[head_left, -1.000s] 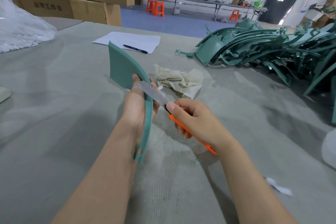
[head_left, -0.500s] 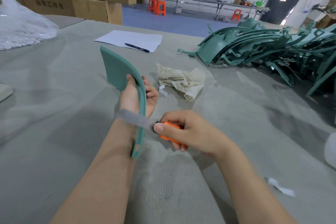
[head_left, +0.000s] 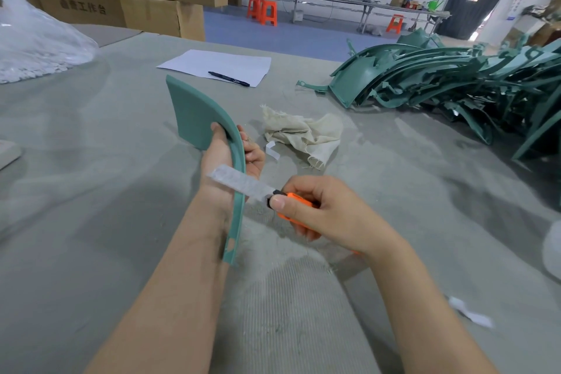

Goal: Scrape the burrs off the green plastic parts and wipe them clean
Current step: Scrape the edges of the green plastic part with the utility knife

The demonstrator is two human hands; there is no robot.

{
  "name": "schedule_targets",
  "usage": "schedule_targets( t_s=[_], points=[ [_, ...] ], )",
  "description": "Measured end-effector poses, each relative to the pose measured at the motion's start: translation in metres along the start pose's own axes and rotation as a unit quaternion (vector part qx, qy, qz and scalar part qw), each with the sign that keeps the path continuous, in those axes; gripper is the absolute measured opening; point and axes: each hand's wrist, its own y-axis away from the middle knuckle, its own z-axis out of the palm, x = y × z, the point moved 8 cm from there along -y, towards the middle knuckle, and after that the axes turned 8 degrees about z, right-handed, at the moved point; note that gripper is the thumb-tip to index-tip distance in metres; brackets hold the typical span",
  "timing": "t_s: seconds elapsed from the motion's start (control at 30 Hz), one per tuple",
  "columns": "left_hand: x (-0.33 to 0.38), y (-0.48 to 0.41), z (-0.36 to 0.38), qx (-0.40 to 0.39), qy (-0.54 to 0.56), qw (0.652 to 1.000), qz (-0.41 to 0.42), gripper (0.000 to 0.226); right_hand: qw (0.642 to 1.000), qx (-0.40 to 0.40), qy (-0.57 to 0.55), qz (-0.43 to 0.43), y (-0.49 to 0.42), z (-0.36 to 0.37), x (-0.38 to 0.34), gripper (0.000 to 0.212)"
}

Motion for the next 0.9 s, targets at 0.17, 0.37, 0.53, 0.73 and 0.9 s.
schedule_targets(
  t_s=[0.17, 0.37, 0.53, 0.73, 0.9],
  points=[
    [0.007, 0.0017, 0.0018, 0.001, -0.037, 0.999, 0.029, 0.049, 0.999, -0.035, -0.017, 0.011, 0.0026, 0.0038, -0.0005, 0.028],
    [0.0049, 0.0029, 0.0021, 0.003, -0.022, 1.0, 0.012, 0.048, 0.999, -0.038, -0.027, 0.013, 0.002, 0.0065, -0.0009, 0.031],
    [0.002, 0.0021, 0.0016, 0.007, -0.004, 1.0, -0.005, 0.05, 0.998, -0.007, -0.058, 0.012, 0.0008, 0.0009, -0.0016, 0.034],
    [0.0031, 0.0023, -0.0006, 0.014, -0.015, 1.0, -0.003, 0.05, 1.0, -0.011, -0.021, 0.018, -0.0006, 0.0068, 0.0007, 0.031],
    [0.0026, 0.0028, -0.0016, 0.02, -0.016, 1.0, 0.002, 0.049, 0.999, -0.023, -0.016, 0.015, 0.0011, 0.0068, -0.0009, 0.031]
  ],
)
